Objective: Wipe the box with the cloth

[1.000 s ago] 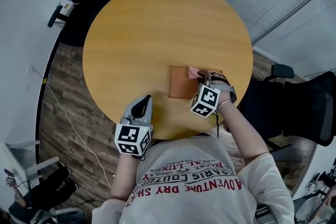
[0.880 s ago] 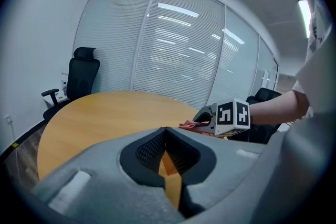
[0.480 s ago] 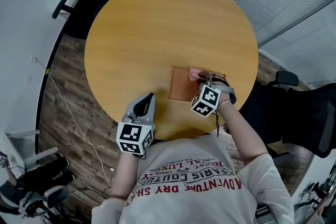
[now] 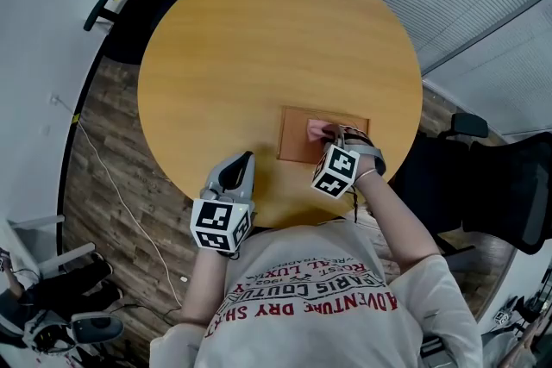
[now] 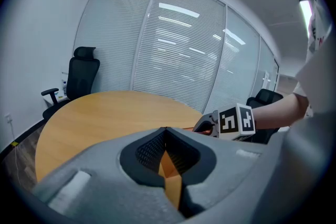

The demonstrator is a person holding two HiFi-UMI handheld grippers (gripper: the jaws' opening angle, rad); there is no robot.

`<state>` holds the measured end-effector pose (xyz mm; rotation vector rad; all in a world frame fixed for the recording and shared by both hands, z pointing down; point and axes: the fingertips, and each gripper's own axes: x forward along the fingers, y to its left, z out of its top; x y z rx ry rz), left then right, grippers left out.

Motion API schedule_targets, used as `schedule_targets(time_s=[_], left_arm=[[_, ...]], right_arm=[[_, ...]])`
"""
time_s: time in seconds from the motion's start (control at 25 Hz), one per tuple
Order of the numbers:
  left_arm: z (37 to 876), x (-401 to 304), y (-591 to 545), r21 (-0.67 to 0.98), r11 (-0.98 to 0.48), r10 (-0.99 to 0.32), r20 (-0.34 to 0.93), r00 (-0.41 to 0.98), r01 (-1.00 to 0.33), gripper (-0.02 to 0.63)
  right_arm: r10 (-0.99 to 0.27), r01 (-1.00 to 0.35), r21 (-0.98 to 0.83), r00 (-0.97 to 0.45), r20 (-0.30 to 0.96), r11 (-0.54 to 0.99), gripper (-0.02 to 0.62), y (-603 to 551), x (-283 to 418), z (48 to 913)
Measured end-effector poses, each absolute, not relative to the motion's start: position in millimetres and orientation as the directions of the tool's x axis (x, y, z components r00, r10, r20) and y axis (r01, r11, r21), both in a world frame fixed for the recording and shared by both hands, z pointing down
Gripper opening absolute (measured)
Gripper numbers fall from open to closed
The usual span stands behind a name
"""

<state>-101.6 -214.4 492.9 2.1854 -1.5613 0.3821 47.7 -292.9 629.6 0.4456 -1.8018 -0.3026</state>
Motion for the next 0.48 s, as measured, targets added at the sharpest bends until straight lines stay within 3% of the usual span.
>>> schedule_targets(time_s=[0.48], left_arm=[[493.8, -96.3, -200.0, 0.181, -0.317, -0.814, 0.451, 0.365, -0.931, 0.009]], right_arm=[[-0.409, -0.167, 0.377, -0.241, 0.88, 0.911, 0.032, -250.5, 48.9, 629.1]])
